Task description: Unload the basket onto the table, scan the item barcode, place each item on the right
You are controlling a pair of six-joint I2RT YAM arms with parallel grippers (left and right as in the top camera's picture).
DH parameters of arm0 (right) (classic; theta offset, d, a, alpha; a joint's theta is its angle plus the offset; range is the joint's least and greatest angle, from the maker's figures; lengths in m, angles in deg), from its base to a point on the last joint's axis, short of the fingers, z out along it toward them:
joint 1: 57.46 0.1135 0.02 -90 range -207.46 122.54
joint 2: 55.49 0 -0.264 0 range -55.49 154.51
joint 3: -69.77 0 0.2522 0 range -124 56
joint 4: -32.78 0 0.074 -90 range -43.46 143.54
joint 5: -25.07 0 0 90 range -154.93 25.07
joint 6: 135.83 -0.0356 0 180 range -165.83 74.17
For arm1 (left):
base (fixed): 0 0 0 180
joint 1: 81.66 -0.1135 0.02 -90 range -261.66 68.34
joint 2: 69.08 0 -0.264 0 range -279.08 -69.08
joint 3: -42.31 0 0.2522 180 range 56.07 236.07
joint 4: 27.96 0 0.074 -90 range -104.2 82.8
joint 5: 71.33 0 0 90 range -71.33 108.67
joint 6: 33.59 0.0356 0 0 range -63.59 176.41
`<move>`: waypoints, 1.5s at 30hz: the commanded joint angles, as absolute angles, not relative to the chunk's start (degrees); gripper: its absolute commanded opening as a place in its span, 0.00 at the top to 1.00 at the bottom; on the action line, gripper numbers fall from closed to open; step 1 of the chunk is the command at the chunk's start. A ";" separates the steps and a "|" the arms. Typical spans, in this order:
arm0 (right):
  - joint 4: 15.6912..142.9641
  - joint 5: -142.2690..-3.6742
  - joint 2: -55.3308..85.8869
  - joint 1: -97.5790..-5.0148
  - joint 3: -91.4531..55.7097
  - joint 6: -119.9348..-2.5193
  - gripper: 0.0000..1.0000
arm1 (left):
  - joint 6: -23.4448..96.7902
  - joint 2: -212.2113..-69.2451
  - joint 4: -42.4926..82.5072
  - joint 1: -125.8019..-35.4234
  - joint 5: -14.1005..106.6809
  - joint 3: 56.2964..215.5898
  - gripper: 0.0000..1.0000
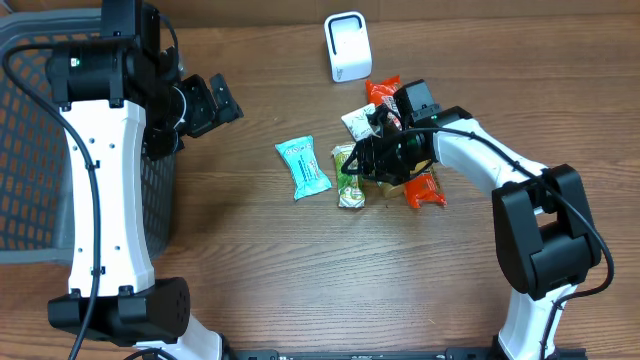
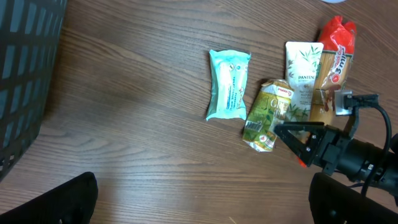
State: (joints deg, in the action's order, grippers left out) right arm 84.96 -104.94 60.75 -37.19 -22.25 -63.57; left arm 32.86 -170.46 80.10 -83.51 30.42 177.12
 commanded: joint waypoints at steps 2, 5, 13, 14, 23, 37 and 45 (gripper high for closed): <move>84.93 -100.02 59.94 -37.45 -21.03 -67.19 0.46 | 33.95 -170.29 80.04 -83.03 30.12 176.97 0.00; 84.45 -99.06 60.34 -37.32 -21.01 -68.64 0.51 | 33.93 -170.29 80.04 -83.03 30.12 176.97 0.00; 83.71 -96.00 60.36 -36.38 -20.20 -68.61 0.54 | 33.93 -170.29 80.04 -83.03 30.12 176.97 0.00; 83.36 -95.82 60.36 -36.23 -19.94 -68.61 0.54 | 33.93 -170.29 80.04 -83.03 30.12 176.97 0.00; 78.86 -95.41 60.31 -35.99 -16.92 -68.61 0.93 | 33.93 -170.29 80.04 -83.03 30.12 176.97 0.00; 94.86 -69.62 59.46 -32.90 -38.01 -60.79 0.96 | 33.93 -170.29 80.04 -83.03 30.12 176.97 0.00; 93.15 -37.40 59.48 -28.58 -44.22 -57.27 0.96 | 33.93 -170.29 80.04 -83.03 30.12 176.97 0.00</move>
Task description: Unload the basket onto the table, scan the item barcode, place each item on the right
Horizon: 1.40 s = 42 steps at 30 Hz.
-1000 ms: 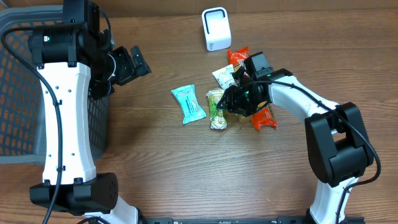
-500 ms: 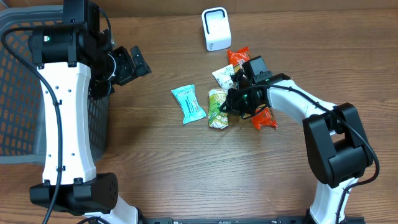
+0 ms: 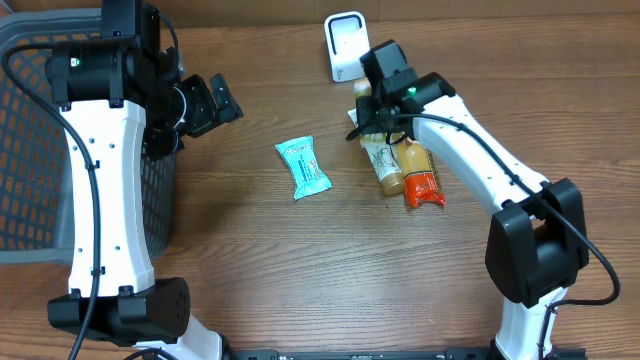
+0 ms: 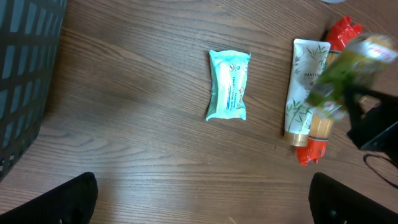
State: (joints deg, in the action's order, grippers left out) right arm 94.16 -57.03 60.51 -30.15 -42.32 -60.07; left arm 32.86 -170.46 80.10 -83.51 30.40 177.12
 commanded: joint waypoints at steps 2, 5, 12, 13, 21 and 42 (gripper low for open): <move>93.37 -28.42 59.48 -27.57 -44.18 -57.27 0.96 | 33.95 -170.29 80.04 -83.03 30.12 176.97 0.00; 94.81 -17.60 59.48 -27.22 -44.18 -57.27 0.96 | 33.93 -170.29 80.04 -83.03 30.12 176.97 0.00; 98.53 -15.94 59.48 -30.92 -40.31 -57.77 0.96 | 33.93 -170.29 80.04 -83.03 30.12 176.97 0.00; 98.49 -15.00 59.51 -31.53 -39.67 -57.80 0.96 | 33.93 -170.29 80.06 -83.03 30.12 176.97 0.00; 98.22 -16.09 59.55 -38.67 -36.44 -60.86 0.96 | 33.93 -170.29 80.04 -83.03 30.12 176.97 0.00; 91.10 -32.04 59.81 -40.03 -24.09 -62.80 0.73 | 33.95 -170.29 80.04 -83.03 30.12 176.97 0.00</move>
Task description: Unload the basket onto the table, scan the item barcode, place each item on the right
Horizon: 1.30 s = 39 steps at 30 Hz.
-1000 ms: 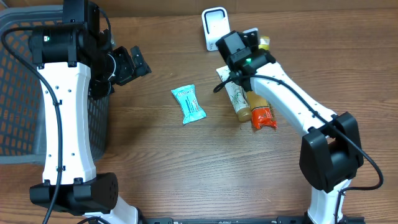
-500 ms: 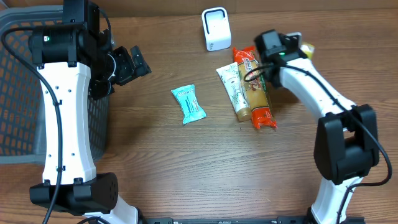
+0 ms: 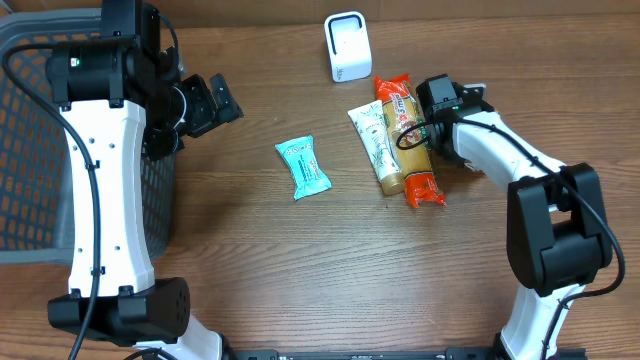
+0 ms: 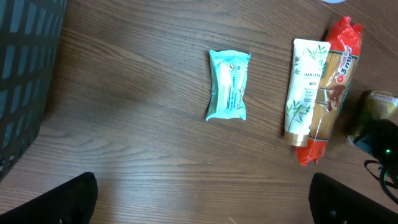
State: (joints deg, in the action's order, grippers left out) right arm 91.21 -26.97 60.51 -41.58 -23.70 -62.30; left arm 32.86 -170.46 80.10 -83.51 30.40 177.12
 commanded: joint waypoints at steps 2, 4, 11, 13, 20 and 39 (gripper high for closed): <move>91.16 -33.22 59.81 -39.05 -24.09 -62.80 0.71 | 33.95 -170.29 80.06 -83.03 30.12 176.97 0.00; 91.25 -33.31 59.81 -38.06 -24.16 -62.74 0.69 | 33.93 -170.29 80.04 -83.03 30.12 176.97 0.00; 95.77 -33.33 59.79 -36.53 -28.57 -63.06 0.67 | 33.93 -170.29 80.04 -83.03 30.12 176.97 0.00; 99.56 -33.62 59.75 -37.43 -32.79 -64.18 0.67 | 33.93 -170.29 80.04 -83.03 30.12 176.97 0.00; 112.06 -45.57 59.68 -44.62 -46.69 -61.60 0.03 | 33.95 -170.29 80.04 -83.03 30.12 176.97 0.00; 107.32 -58.38 60.75 -51.15 -36.61 -63.00 0.00 | 33.93 -170.29 80.04 -83.05 30.12 176.97 0.01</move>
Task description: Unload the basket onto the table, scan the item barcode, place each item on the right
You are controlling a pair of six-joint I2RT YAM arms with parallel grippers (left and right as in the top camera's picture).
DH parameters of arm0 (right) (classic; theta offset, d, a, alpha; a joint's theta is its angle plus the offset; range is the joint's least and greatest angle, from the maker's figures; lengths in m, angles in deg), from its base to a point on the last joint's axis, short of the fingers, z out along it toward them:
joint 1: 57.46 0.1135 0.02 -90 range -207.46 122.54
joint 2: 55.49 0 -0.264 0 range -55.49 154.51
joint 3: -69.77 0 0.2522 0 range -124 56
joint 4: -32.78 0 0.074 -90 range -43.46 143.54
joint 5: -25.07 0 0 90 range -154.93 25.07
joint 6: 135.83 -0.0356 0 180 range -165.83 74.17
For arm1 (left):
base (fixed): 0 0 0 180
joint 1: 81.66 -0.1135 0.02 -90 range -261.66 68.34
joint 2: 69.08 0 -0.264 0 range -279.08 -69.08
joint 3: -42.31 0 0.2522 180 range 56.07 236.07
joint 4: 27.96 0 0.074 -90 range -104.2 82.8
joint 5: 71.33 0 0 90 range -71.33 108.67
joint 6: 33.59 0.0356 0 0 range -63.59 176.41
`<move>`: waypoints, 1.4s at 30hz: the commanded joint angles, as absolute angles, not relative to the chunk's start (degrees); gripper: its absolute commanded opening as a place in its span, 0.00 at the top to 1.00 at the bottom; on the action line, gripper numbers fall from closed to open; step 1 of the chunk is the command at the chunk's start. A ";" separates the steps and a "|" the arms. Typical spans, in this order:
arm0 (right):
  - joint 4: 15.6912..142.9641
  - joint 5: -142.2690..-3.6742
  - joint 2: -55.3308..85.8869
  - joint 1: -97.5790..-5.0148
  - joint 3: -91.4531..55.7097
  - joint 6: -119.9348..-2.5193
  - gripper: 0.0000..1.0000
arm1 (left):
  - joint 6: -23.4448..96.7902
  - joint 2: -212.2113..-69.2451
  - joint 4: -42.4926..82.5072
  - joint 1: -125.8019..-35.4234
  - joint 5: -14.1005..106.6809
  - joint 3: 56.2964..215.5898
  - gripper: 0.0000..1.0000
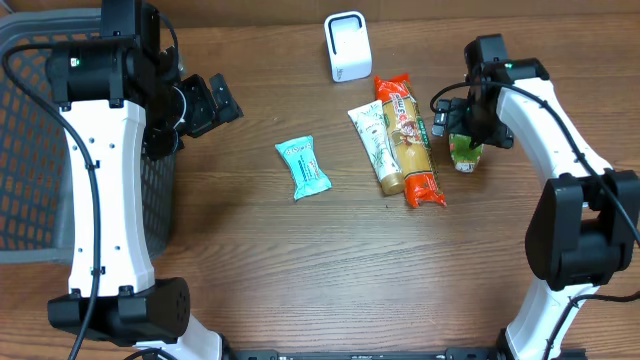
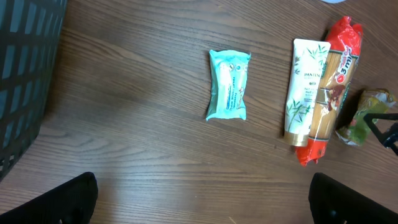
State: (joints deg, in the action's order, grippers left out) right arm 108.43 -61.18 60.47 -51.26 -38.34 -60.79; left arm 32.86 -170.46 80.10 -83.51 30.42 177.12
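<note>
A white scanner (image 1: 346, 46) stands at the back of the table. A green packet (image 1: 464, 151) (image 2: 360, 117) lies to the right of a red snack packet (image 1: 410, 140) (image 2: 331, 81) and a white tube (image 1: 375, 148) (image 2: 305, 87). My right gripper (image 1: 457, 122) is right over the green packet's end; its black fingers (image 2: 380, 124) cross the packet, and their grip is unclear. A teal packet (image 1: 303, 167) (image 2: 228, 85) lies alone in the middle. My left gripper (image 1: 215, 100) (image 2: 202, 202) hangs high and open, holding nothing.
A dark mesh basket (image 1: 30, 130) (image 2: 25, 68) fills the left side, with the left arm rising beside it. Bare wood lies between the teal packet and the basket and along the front of the table.
My right gripper has moved from beside the red packet to the right and back. The green packet now shows to the right of the red packet, low at the table. The left arm is unchanged.
My right gripper was first at the pile, on the green packet beside the tube. Then it held that packet up near the white scanner. After that it was to the right of the red packet with the green one, which now sits further right.
</note>
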 commanded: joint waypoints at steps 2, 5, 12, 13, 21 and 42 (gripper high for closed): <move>106.35 -58.19 60.93 -51.15 -35.81 -63.13 0.00 | 33.93 -170.29 80.04 -83.03 30.12 176.97 0.01; 104.78 -54.97 61.45 -51.18 -34.60 -65.58 0.00 | 33.93 -170.29 80.04 -83.03 30.12 176.97 0.00; 102.86 -55.96 65.23 -51.15 -33.95 -65.55 0.00 | 33.93 -170.29 80.04 -83.03 30.12 176.97 0.00; 102.64 -55.96 65.43 -51.15 -33.95 -65.58 0.00 | 33.93 -170.29 80.04 -83.03 30.12 176.97 0.00; 100.85 -55.93 65.52 -51.18 -33.95 -65.53 0.20 | 33.93 -170.29 80.06 -83.01 30.12 176.97 0.00; 101.09 -55.96 65.49 -51.22 -37.07 -63.39 0.62 | 33.93 -170.29 80.04 -83.03 30.12 176.97 0.00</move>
State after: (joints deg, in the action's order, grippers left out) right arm 100.80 -56.35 65.43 -51.26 -34.43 -64.00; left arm 32.84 -170.46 80.08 -83.51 30.42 177.12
